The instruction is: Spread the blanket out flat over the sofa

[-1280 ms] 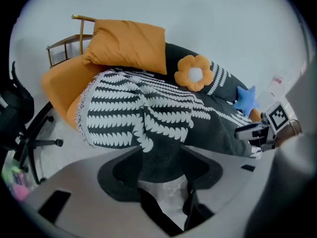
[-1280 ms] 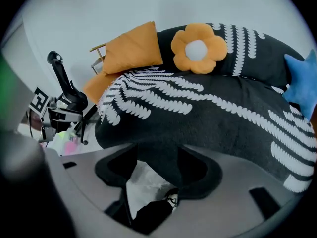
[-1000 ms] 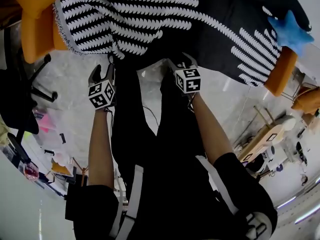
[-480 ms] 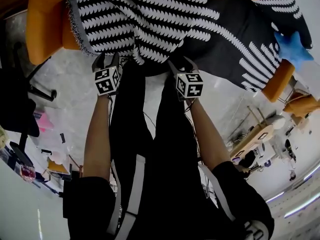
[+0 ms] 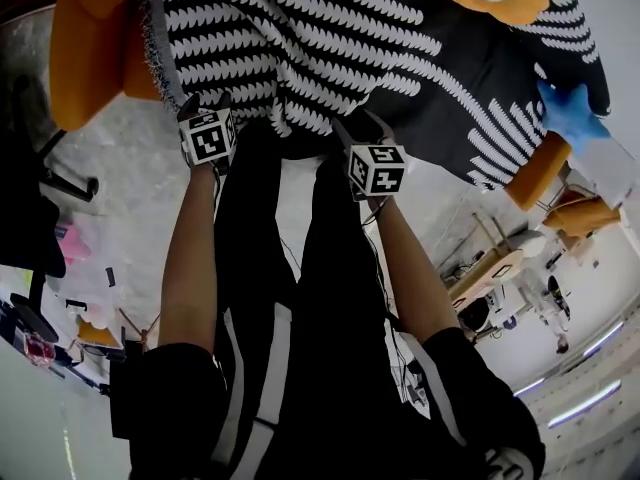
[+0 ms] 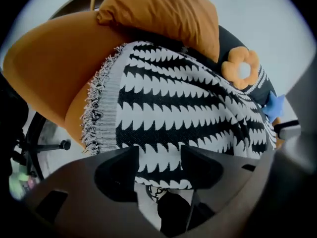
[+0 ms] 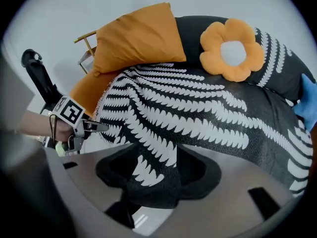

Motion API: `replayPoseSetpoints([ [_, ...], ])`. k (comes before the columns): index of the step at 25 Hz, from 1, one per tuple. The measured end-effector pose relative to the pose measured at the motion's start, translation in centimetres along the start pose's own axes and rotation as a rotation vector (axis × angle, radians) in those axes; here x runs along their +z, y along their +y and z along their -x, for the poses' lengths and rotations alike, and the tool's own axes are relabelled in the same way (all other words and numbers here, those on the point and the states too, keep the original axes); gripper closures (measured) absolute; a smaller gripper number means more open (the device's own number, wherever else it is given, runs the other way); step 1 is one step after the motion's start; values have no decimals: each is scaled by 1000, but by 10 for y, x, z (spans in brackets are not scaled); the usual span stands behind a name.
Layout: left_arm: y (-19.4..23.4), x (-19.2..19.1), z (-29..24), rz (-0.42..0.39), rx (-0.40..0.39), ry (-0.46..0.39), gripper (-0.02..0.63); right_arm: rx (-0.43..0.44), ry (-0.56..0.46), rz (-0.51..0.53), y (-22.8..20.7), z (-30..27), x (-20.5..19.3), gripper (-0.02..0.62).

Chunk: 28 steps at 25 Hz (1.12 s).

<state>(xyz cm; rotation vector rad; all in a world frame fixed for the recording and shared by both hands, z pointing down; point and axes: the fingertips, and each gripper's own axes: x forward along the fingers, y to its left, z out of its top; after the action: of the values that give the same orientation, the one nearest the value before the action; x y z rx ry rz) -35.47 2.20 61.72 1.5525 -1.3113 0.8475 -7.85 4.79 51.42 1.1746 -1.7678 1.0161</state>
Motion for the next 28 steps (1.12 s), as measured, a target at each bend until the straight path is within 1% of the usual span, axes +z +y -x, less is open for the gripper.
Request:
replayPoseSetpoints([
  [2,-1,-2,-11,-15,0,41,351,-11,12,11,-4,0,3,347],
  [5,4,5,-8,-47,-28,52,351,-21,22,13,-1,3,13,354],
  [6,7,7,-3,-62,-28,54,361,-19,23,16,2,5,18,354],
  [7,10,7,3,-81,-23,57,385,-15,24,21,7,7,22,356],
  [9,18,8,12,-112,-10,61,456,-4,27,32,15,9,29,357],
  [11,25,9,16,-118,-4,57,523,3,24,43,20,7,36,360],
  [12,26,10,16,-119,-7,53,549,5,22,50,22,5,39,361],
  [13,28,10,17,-124,-11,49,560,6,20,58,24,3,42,362],
  [16,40,6,21,-140,8,46,574,19,27,79,34,-5,45,364],
  [20,75,-4,10,-92,82,47,575,46,44,115,33,-31,42,365],
  [24,125,-16,4,-60,141,9,575,49,41,154,35,-51,41,365],
  [28,163,-10,27,-111,147,-1,575,74,47,170,58,-56,43,365],
])
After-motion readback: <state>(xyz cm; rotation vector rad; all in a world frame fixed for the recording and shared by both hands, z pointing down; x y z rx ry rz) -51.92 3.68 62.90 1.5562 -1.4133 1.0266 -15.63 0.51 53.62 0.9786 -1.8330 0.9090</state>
